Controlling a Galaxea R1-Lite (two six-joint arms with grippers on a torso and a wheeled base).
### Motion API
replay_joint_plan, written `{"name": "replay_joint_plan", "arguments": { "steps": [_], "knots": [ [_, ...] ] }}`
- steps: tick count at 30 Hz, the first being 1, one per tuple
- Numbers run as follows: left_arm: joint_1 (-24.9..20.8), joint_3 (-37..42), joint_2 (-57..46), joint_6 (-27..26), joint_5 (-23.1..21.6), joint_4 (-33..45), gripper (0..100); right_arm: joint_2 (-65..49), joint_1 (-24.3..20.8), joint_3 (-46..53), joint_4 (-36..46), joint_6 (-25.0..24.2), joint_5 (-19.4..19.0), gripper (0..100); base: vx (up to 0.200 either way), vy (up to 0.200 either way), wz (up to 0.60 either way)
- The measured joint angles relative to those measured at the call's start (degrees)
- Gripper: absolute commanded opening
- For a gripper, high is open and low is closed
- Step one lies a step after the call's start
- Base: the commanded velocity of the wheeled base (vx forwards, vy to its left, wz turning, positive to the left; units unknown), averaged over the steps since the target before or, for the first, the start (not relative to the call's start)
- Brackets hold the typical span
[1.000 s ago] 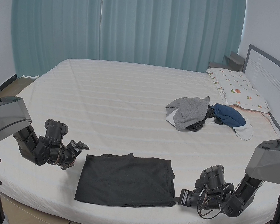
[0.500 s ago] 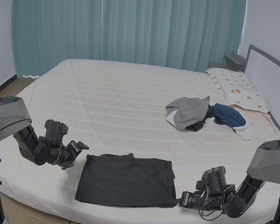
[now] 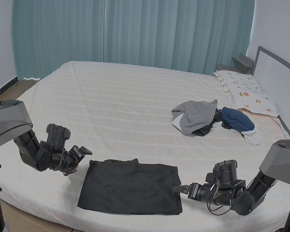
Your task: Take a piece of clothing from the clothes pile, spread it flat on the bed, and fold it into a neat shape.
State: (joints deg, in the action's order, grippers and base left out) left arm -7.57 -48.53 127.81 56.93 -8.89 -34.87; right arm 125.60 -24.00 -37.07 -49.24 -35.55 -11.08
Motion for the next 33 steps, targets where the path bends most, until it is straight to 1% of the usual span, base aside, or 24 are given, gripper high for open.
{"name": "replay_joint_plan", "arguments": {
  "steps": [5,16,19,20,28,33],
  "knots": [
    [0.0,0.0,0.0,0.0,0.0,0.0,100,3.2,1.4,-7.5,0.2,-1.7,0.0,100,0.000,0.000,0.00],
    [0.0,-0.1,0.0,-0.1,0.0,0.0,100,12.7,2.7,-23.3,4.6,-11.3,0.1,100,0.000,0.000,0.00],
    [0.0,-0.1,0.0,-0.1,0.0,0.0,100,14.4,2.8,-25.5,4.9,-12.0,0.1,100,0.000,0.000,0.00],
    [0.0,-0.1,0.0,-0.2,0.0,-0.1,100,15.1,2.9,-26.4,4.9,-12.2,0.1,0,0.000,0.000,0.00],
    [-0.1,-0.1,0.1,-0.2,0.1,-0.1,100,17.7,3.1,-29.1,4.9,-12.9,0.2,0,0.000,0.000,0.00],
    [-0.1,-0.1,0.2,-0.2,0.1,-0.1,100,18.1,3.2,-29.4,4.6,-14.8,0.5,0,0.000,0.000,0.00]
  ]
}}
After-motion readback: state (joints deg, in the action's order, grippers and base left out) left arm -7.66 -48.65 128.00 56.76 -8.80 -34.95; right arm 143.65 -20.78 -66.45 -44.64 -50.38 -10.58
